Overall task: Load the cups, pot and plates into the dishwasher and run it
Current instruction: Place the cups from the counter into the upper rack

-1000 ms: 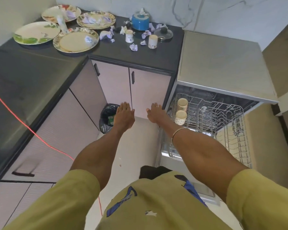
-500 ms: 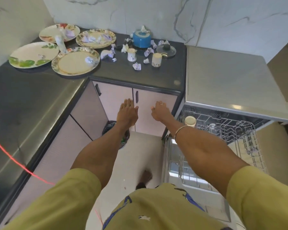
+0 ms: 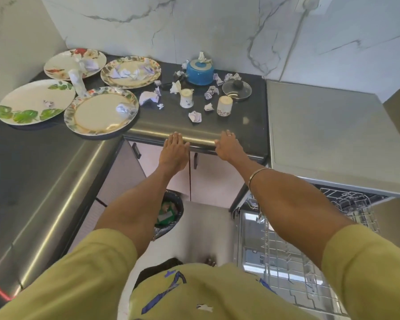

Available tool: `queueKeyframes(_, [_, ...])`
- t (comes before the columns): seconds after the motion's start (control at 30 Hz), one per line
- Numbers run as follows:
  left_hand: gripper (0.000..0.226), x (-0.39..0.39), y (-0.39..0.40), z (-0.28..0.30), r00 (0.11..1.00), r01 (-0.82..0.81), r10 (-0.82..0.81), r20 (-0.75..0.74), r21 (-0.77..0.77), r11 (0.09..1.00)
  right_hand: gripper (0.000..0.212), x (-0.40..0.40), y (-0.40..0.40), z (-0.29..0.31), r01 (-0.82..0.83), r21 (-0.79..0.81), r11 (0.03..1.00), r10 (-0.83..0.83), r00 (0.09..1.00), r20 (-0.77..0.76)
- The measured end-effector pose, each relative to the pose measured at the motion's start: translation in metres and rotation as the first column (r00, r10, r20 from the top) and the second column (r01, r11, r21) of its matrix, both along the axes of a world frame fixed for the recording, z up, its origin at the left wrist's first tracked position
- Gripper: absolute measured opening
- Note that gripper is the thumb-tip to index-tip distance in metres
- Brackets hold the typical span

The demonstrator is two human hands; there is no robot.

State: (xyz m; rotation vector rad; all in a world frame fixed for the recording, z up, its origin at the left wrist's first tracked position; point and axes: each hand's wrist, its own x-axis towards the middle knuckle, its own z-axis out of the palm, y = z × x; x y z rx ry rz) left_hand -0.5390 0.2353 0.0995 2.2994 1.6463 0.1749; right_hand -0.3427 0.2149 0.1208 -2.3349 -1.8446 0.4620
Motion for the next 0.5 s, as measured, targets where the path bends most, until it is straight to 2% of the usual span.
queueKeyframes(0.2, [0.058, -0.009, 0.064, -0.007, 0.999, 0.029, -0.029, 0.029, 0.006, 1.0, 0.061, -0.002, 0.05, 0.004, 0.083, -0.031, 0.996, -0.084, 0.996, -0.03])
queueKeyframes(0.37, [0.058, -0.007, 0.117, -0.001, 0.994, 0.106, -0.107, 0.03, 0.026, 0.994, 0.073, -0.001, 0.086, 0.011, 0.245, -0.022, 0.969, -0.245, 0.957, -0.158])
queueKeyframes(0.43, [0.058, -0.008, 0.137, 0.001, 0.991, 0.129, -0.13, 0.02, 0.029, 0.991, 0.073, 0.001, 0.099, 0.012, 0.302, -0.019, 0.953, -0.302, 0.943, -0.139])
queueKeyframes(0.5, [0.059, -0.011, 0.156, 0.0, 0.992, 0.126, -0.126, 0.02, 0.01, 0.992, 0.063, 0.003, 0.109, 0.014, 0.352, 0.008, 0.936, -0.35, 0.932, -0.09])
